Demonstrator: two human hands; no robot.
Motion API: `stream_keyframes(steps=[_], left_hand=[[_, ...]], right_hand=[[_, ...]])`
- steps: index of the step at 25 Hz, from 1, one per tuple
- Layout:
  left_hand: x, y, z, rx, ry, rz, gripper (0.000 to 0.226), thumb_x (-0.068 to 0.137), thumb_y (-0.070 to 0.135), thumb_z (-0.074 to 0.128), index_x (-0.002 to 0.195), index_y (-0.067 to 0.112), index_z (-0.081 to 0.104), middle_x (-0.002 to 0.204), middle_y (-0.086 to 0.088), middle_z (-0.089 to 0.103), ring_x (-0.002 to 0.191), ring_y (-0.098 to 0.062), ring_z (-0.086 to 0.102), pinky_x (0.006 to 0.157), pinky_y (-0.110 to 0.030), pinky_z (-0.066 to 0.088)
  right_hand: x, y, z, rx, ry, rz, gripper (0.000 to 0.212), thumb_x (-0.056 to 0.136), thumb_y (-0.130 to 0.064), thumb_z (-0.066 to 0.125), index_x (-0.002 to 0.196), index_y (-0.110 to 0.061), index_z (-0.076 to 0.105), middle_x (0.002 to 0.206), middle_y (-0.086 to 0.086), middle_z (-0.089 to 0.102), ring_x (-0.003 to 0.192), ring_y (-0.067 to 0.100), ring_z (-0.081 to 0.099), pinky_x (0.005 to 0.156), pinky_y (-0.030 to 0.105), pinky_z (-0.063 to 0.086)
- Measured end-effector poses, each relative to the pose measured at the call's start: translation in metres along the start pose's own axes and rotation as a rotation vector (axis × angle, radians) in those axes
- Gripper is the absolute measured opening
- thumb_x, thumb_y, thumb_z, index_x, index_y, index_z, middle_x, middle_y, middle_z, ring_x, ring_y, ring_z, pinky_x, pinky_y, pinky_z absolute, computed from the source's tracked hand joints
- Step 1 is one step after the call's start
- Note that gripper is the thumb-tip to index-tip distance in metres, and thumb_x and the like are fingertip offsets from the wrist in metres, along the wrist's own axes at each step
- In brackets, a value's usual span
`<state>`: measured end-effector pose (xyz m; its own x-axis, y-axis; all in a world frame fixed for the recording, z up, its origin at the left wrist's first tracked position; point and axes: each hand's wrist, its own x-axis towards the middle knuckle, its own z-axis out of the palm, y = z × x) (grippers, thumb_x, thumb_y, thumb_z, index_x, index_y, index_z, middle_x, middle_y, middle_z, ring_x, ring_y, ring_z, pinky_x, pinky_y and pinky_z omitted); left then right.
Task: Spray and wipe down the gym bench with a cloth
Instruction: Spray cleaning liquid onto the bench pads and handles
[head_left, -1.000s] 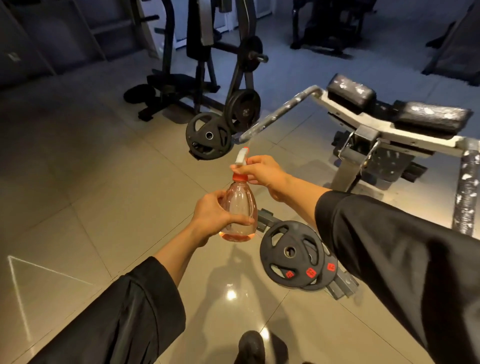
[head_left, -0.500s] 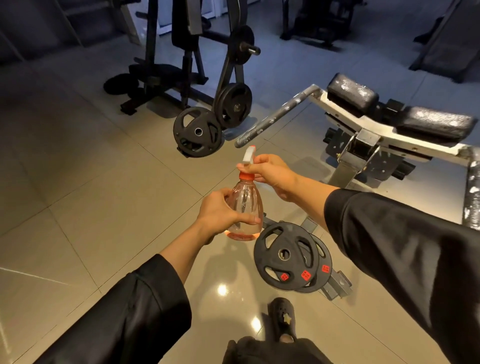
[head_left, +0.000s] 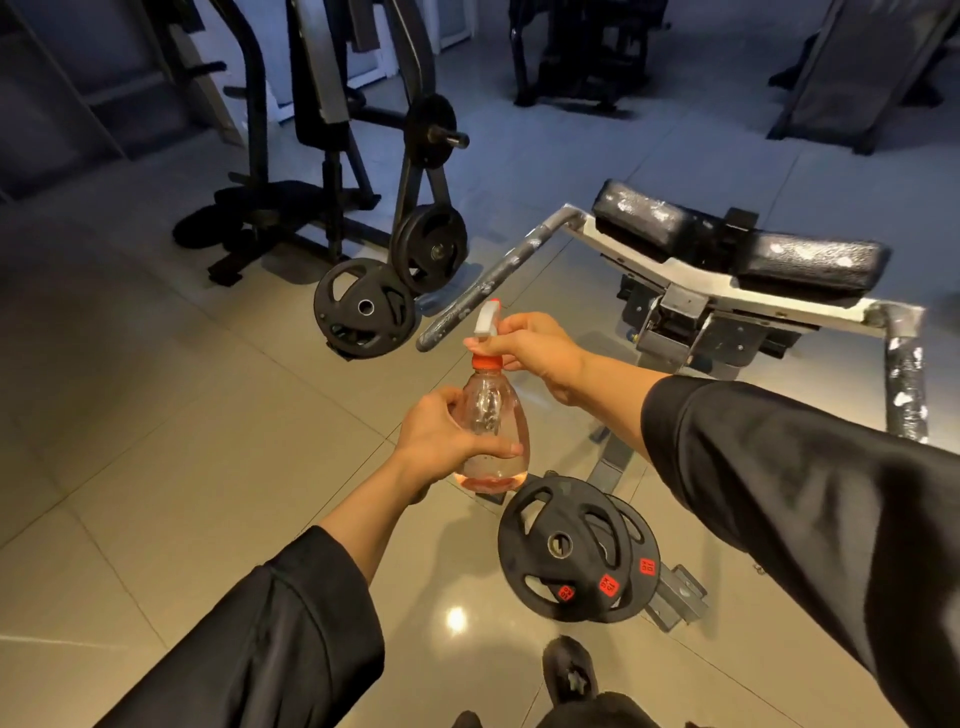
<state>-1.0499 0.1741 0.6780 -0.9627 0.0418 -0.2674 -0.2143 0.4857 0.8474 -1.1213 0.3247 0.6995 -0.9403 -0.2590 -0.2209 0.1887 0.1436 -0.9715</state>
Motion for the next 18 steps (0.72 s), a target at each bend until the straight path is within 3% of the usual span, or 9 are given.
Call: stream_keyframes(steps=[5,9,11,14,18], left_hand=[[0.025,0.010,0.007,0.012,-0.022,0.005,0.068,0.048,0.032,0.094,0.107,0.018,0.062,0.096,0.002,0.067,0.092,-0.016,0.063,0.084,-0.037,0.056],[0.041,0.016,0.010,-0.006,-0.020,-0.006,0.064,0.050,0.029,0.093,0.105,0.020,0.061,0.095,0.005,0.066,0.089,-0.012,0.063,0.081,-0.033,0.056],[0.049,0.018,0.011,0.001,-0.019,0.001,0.064,0.050,0.028,0.094,0.104,0.022,0.061,0.095,0.005,0.067,0.090,-0.012,0.064,0.082,-0.034,0.056],[0.061,0.020,0.011,-0.001,-0.006,0.009,0.064,0.049,0.026,0.094,0.103,0.022,0.061,0.095,0.004,0.067,0.090,-0.014,0.064,0.081,-0.035,0.056],[0.079,0.025,0.016,0.014,-0.056,-0.002,0.065,0.049,0.028,0.094,0.106,0.020,0.063,0.097,0.003,0.069,0.092,-0.015,0.065,0.082,-0.037,0.057]], right_hand=[[0.017,-0.004,-0.019,-0.009,0.017,-0.003,0.023,0.080,-0.023,0.077,0.076,-0.013,0.056,0.092,0.010,0.064,0.091,0.019,0.061,0.073,0.025,0.044],[0.034,-0.001,-0.027,-0.022,0.037,-0.007,0.033,0.076,-0.032,0.079,0.088,-0.006,0.062,0.106,0.019,0.066,0.105,0.030,0.062,0.095,0.042,0.049],[0.043,0.001,-0.030,-0.013,0.047,-0.021,0.039,0.075,-0.029,0.080,0.094,0.001,0.063,0.102,0.019,0.067,0.104,0.032,0.063,0.096,0.046,0.049],[0.052,0.000,-0.032,0.044,0.060,-0.042,0.028,0.075,-0.019,0.081,0.087,-0.003,0.061,0.086,0.011,0.067,0.094,0.031,0.068,0.085,0.038,0.055],[0.058,-0.003,-0.044,0.066,0.089,-0.017,0.021,0.078,-0.016,0.078,0.083,-0.005,0.062,0.072,0.000,0.064,0.062,0.002,0.064,0.058,0.012,0.047]])
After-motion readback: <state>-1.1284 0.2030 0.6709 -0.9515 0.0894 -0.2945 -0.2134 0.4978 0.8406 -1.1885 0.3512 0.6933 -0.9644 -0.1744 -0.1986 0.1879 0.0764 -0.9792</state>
